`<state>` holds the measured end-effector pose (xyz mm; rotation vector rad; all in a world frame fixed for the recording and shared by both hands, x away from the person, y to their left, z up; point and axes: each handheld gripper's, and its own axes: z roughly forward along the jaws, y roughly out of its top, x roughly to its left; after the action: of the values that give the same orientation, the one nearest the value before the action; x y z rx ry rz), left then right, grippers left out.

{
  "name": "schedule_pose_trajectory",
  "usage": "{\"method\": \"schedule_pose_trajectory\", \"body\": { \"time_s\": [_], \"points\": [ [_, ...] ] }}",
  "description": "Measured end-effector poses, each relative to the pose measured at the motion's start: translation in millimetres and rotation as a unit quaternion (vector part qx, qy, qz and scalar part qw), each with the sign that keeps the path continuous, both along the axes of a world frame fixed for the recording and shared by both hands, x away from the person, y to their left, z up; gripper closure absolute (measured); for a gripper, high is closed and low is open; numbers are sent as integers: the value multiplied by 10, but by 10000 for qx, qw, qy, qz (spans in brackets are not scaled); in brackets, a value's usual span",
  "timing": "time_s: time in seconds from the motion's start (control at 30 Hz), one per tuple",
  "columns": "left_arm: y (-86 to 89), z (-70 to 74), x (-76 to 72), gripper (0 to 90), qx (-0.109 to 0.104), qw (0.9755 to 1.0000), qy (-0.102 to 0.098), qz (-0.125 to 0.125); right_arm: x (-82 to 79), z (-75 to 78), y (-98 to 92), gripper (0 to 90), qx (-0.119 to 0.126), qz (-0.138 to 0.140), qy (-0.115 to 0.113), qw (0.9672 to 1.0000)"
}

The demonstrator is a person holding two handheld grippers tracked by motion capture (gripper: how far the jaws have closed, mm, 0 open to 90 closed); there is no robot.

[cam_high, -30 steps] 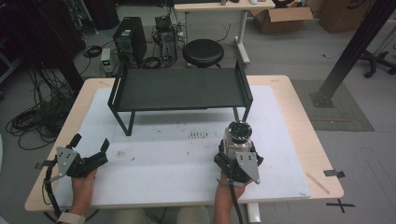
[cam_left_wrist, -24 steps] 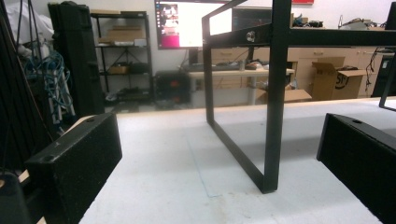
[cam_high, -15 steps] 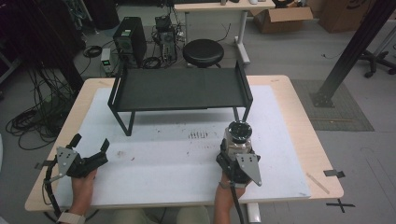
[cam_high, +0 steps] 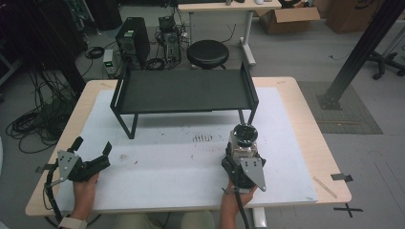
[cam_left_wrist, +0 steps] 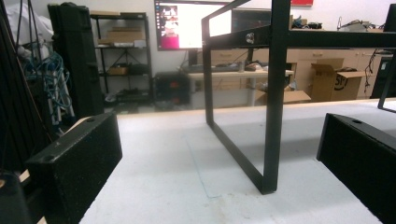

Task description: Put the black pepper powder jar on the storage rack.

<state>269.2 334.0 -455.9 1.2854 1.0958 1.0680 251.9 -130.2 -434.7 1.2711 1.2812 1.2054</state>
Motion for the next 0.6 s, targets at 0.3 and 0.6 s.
{"method": "schedule_pose_trajectory", "body": {
  "time_s": [0.3, 0.6],
  "points": [
    [-3, 0, 2, 4, 1, 10000, 1, -3, -21, 40, 10, 256, -45, 143, -15, 9999],
    [-4, 0, 1, 5, 5, 10000, -2, -3, -92, 188, -25, 257, 66, 283, -233, 9993]
  ]
}}
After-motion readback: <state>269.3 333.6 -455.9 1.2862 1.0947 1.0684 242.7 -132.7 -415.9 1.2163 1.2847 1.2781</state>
